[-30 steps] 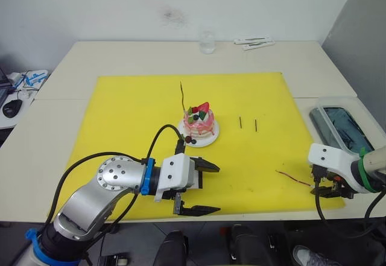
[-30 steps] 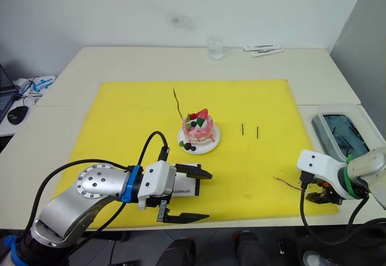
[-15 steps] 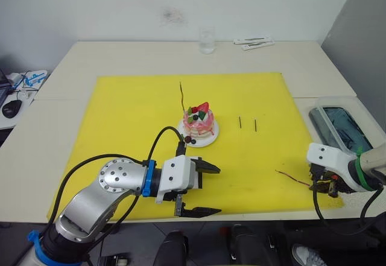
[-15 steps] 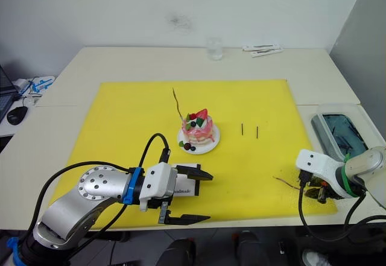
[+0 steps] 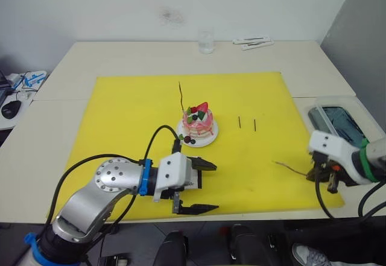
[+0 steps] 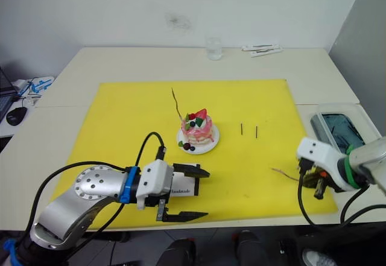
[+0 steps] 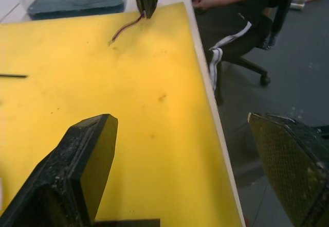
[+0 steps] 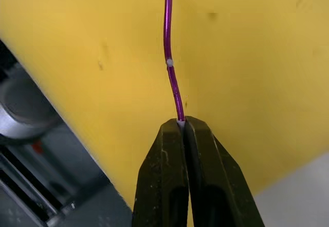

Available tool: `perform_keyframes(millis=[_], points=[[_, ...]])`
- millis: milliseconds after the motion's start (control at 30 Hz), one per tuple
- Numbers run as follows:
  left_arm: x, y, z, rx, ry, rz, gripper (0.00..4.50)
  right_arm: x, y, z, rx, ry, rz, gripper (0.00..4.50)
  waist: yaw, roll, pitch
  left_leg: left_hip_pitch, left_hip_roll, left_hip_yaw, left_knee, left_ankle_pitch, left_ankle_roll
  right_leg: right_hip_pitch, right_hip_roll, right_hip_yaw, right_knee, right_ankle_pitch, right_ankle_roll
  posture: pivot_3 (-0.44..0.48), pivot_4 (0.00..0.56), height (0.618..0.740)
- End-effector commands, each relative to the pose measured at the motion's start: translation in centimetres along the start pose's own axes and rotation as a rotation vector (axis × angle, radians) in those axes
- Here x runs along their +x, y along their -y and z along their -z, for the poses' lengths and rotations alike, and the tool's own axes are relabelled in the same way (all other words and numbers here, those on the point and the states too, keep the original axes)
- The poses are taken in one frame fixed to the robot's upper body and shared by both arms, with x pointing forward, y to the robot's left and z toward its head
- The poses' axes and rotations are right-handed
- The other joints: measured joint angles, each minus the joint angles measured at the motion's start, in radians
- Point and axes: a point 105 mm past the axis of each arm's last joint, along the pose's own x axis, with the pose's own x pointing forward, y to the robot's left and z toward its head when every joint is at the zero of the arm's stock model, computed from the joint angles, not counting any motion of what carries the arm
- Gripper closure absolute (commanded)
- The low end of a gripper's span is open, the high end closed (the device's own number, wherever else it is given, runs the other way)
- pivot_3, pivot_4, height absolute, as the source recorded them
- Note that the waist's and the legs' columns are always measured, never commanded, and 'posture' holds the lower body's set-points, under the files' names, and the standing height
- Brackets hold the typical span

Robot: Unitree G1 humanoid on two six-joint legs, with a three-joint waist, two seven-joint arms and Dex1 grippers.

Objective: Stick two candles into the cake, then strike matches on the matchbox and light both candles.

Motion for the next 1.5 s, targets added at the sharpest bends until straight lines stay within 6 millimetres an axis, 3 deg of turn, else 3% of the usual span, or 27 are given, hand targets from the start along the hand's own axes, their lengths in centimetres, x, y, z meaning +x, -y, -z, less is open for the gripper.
perform_keyframes(millis=[33,167,267,433,567,867,1233,1500], points=[[-1.6,-0.9,-0.8,-0.037,0.039,-0.083,0.0,-1.7,-0.5,-3.2,-0.027,0.179,-0.019,4.47,0.001,0.0,0.0,0.0,0.0,0.0,0.0,0.0,0.0,0.0,0.0,0.0,0.0,0.0,0.0,0.0,0.15,0.74],[-3.3,-1.7,-0.7,-0.109,0.072,-0.204,0.0,-2.7,-0.9,-8.8,-0.051,0.584,-0.047,4.47,-0.003,-0.002,0.0,0.0,0.001,0.0,0.0,0.0,0.0,0.0,0.001,0.0,0.0,0.0,0.0,0.0,0.15,0.74],[-4.4,-2.3,-0.6,-0.14,0.088,-0.28,0.0,-2.4,-1.2,-12.9,-0.107,0.882,-0.007,4.47,-0.001,-0.003,-0.001,0.0,0.002,0.0,0.0,0.0,0.0,0.0,0.003,0.0,0.001,0.001,0.0,0.0,0.15,0.74],[-5.1,-2.7,-1.0,-0.151,0.112,-0.325,0.0,-1.0,-2.7,-17.6,-0.097,1.173,-0.044,4.47,0.002,-0.003,-0.001,0.0,0.003,-0.001,0.0,0.0,0.0,0.0,0.004,0.0,0.001,0.001,-0.001,0.0,0.15,0.74],[-5.5,-3.6,-1.5,-0.182,0.155,-0.383,0.0,0.2,-3.6,-19.9,-0.074,1.32,-0.06,4.47,0.001,-0.002,-0.001,0.0,0.003,-0.001,0.0,0.0,0.0,-0.001,0.004,0.001,0.001,0.002,-0.002,0.0,0.15,0.74],[-5.8,-5.4,-2.5,-0.144,0.208,-0.481,0.0,3.8,-2.6,-21.8,-0.001,1.442,0.061,4.47,0.0,-0.002,-0.001,0.001,0.007,-0.001,0.0,0.0,0.0,-0.001,0.008,0.001,0.001,0.005,-0.007,0.0,0.15,0.74],[-6.4,-6.1,-2.4,-0.125,0.19,-0.525,0.0,7.2,-1.3,-21.0,0.088,1.425,0.118,4.47,-0.002,-0.002,-0.001,0.005,0.012,0.001,-0.002,0.0,0.0,-0.001,0.013,0.001,0.003,0.006,-0.012,0.0,0.15,0.74],[-6.7,-5.8,-1.3,-0.131,0.146,-0.532,0.0,8.5,-1.0,-21.0,0.123,1.418,0.126,4.47,-0.003,-0.002,-0.001,0.005,0.012,0.001,-0.002,0.0,0.0,-0.001,0.013,0.002,0.002,0.005,-0.012,0.0,0.15,0.74]])
